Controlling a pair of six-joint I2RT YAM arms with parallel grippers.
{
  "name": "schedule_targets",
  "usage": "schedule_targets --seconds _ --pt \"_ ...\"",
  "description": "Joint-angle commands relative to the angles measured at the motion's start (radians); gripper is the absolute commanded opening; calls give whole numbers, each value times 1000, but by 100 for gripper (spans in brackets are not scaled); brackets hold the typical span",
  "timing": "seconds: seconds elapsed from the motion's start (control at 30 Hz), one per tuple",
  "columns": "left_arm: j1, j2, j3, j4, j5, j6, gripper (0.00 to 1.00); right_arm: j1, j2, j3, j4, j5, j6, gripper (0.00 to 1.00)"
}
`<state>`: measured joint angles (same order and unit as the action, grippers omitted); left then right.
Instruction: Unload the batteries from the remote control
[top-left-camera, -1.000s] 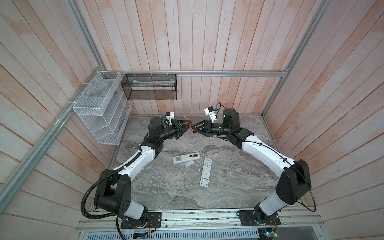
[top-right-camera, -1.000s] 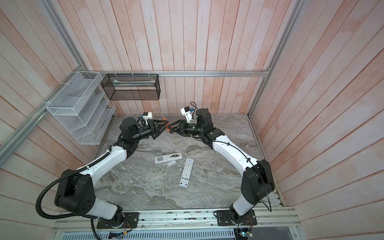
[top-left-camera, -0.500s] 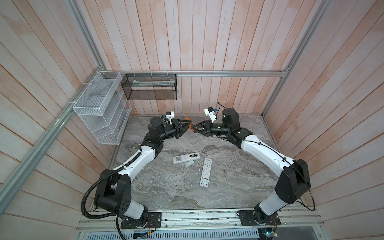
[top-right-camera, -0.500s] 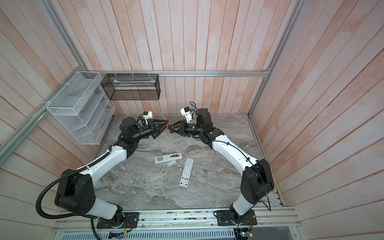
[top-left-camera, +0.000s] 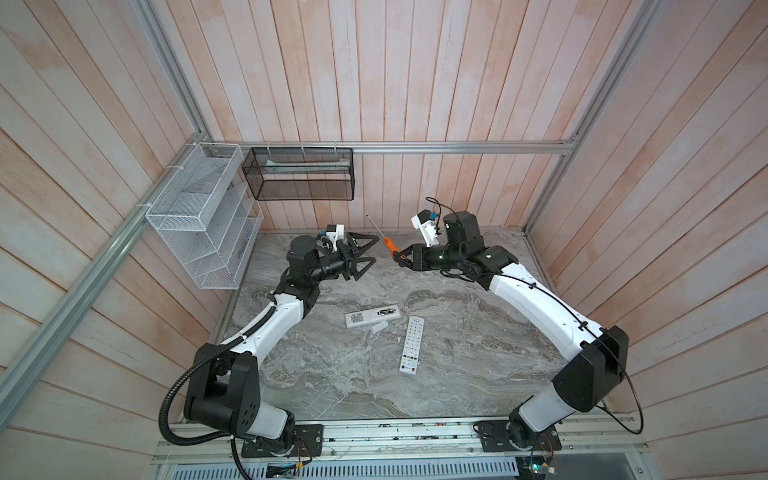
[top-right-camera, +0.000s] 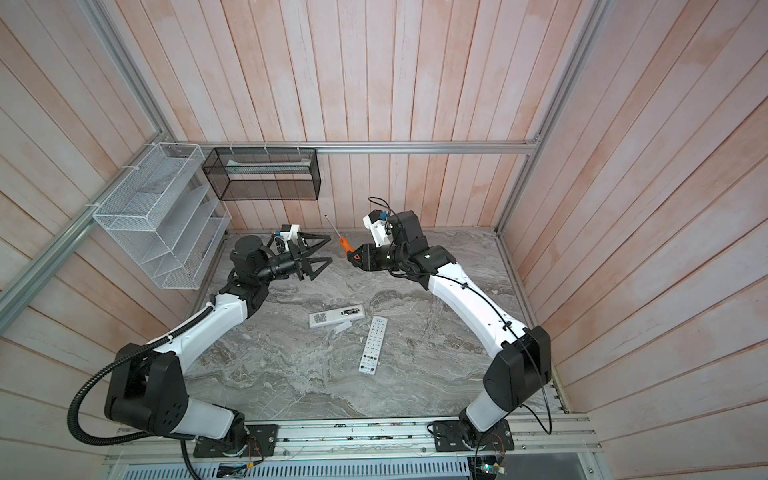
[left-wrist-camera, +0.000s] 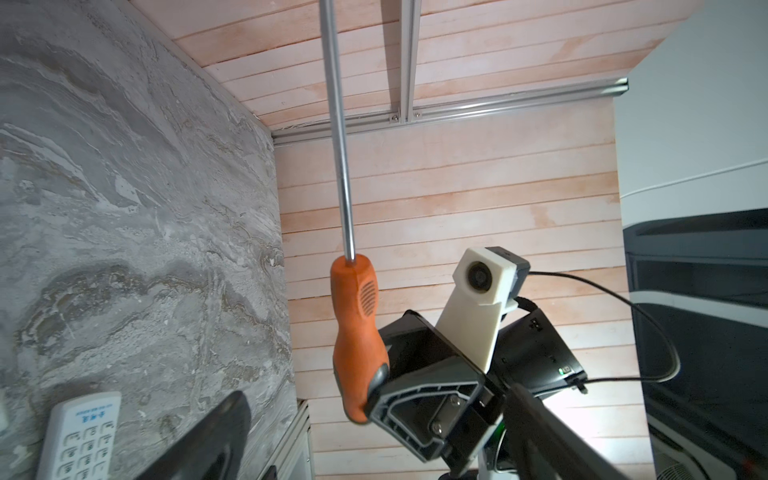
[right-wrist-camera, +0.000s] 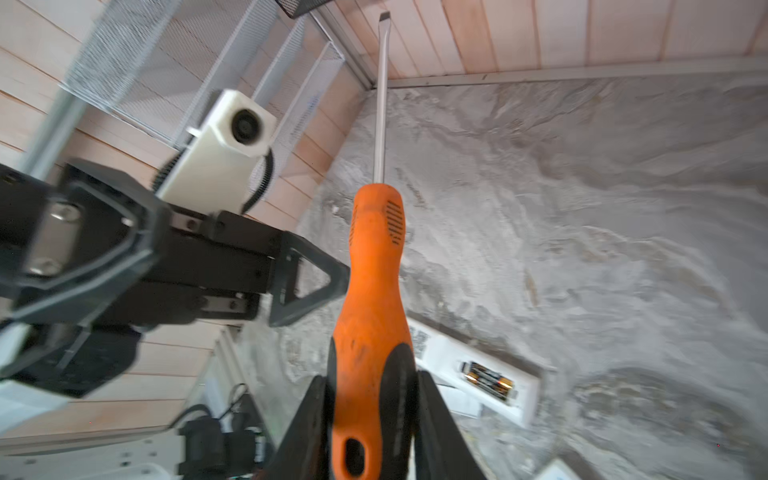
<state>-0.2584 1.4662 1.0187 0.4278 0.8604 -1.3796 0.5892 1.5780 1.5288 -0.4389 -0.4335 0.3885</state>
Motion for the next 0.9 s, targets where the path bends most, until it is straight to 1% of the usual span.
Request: schedule_targets --seconds 0.0,0.03,0.1,0.2,0.27,0.33,0.43,0.53,0.57,0.77,0.83,0.87 --pt "19 -41 -23 39 73 6 100 44 -85 -48 -68 260 -269 0" --pt "23 -43 -23 41 86 6 100 50 -113 -83 -38 291 -320 0" --pt "29 -43 -22 38 112 10 100 55 -178 -170 51 315 -407 0" --pt "42 -38 -32 30 148 12 100 68 -308 -351 245 302 -584 0" --pt "52 -40 -41 45 162 2 100 84 -377 -443 313 290 -719 0" --pt "57 -38 -34 53 181 1 100 91 -415 -476 312 293 -805 0" --pt "57 -30 -8 20 205 28 100 91 -414 -453 220 270 -884 0" --pt "57 -13 5 19 224 26 100 101 -412 -444 182 307 -930 0" --pt "57 -11 5 20 226 26 100 101 -416 -445 178 303 -938 0" --pt "58 10 29 29 238 28 100 101 -403 -447 156 275 -920 0" --pt "56 17 40 22 242 38 95 102 -398 -453 157 260 -897 0" --pt "56 20 44 20 243 43 91 102 -397 -456 157 251 -894 0"
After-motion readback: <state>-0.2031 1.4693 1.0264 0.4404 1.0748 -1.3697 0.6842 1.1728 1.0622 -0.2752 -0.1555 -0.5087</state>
